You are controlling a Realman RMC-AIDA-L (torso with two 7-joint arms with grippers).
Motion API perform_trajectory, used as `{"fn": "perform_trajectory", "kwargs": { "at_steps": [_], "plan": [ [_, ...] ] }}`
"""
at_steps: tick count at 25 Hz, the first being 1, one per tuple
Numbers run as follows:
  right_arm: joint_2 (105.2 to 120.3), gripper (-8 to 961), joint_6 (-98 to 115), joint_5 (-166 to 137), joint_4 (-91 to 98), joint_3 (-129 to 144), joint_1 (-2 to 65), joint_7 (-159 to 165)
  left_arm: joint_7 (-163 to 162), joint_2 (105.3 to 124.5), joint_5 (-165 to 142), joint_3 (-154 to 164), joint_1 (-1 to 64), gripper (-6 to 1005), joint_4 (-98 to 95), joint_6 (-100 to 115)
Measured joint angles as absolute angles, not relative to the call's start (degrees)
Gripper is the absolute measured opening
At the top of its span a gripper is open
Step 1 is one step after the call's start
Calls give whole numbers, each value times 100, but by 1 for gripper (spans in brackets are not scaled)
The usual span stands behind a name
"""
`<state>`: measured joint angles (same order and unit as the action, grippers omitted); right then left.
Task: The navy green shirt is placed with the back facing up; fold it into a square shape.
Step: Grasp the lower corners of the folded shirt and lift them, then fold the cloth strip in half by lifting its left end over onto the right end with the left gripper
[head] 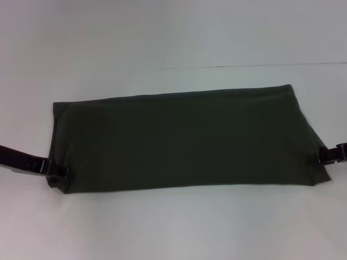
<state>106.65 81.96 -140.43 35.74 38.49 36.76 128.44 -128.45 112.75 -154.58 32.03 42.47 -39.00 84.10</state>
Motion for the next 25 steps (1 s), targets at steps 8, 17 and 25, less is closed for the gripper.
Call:
{"fn": "perform_trajectory", "kwargs": {
  "at_steps": [8,17,25],
  "plan": [
    [10690,680,8295,-14051,3856,3883,3773,12945,-12876,11264,-15210,3177,4272,466,-4215,8564],
    [10718,929,8059,-13726,4184,3386,3870,12803,-12521,11217,-13941,2899,4217,811,-4564,8349],
    [11029,922,7273,-12005,4073,3045,3608,10866,-12104,11504,-13304,2865,4177,868,-4445,7119]
  ]
}}
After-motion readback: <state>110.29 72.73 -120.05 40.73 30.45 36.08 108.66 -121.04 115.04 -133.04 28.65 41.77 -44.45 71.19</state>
